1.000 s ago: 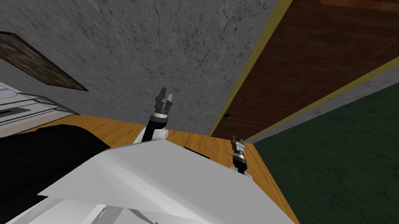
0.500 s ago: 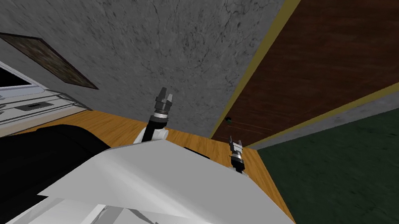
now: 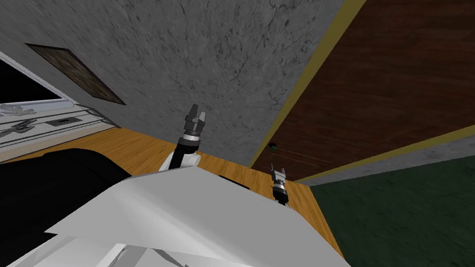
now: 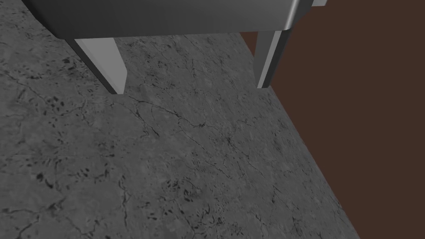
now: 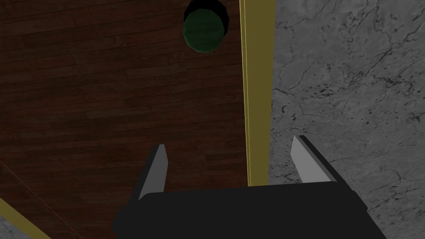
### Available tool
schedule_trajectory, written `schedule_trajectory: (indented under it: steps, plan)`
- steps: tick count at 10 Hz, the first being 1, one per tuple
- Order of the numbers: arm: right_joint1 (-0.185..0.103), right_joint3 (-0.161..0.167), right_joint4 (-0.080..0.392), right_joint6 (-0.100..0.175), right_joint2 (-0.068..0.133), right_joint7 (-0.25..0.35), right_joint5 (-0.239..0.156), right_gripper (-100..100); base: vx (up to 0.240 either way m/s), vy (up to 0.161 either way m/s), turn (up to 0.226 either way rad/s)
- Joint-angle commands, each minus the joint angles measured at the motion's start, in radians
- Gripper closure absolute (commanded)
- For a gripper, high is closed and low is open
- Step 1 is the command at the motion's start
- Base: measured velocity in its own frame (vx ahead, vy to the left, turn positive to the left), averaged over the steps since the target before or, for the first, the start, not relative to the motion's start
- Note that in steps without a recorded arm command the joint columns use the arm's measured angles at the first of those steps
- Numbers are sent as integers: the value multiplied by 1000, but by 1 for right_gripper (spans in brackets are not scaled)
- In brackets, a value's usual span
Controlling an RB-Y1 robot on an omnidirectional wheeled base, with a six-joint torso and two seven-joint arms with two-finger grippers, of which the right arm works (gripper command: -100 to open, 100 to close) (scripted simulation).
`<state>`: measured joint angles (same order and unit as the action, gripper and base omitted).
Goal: Pull the door open
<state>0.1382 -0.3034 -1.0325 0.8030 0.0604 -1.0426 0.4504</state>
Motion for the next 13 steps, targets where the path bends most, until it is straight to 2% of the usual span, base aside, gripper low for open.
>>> schedule_trajectory:
  steps: [1,7,8,10,12,13]
  plan:
    - [-11,-6,33,8,-5,-28,8,-100,65,-79,101]
    - [-40,-24,121,20,-24,-109,36,-100,77,-89,87]
    - [-42,-24,119,22,-19,-98,31,-100,38,-51,25]
    - [-51,-68,163,40,17,-100,3,-100,130,58,248]
    - [-57,-101,194,53,41,-98,-18,-100,212,53,236]
    - [-59,-109,202,56,46,-98,-24,-100,170,25,115]
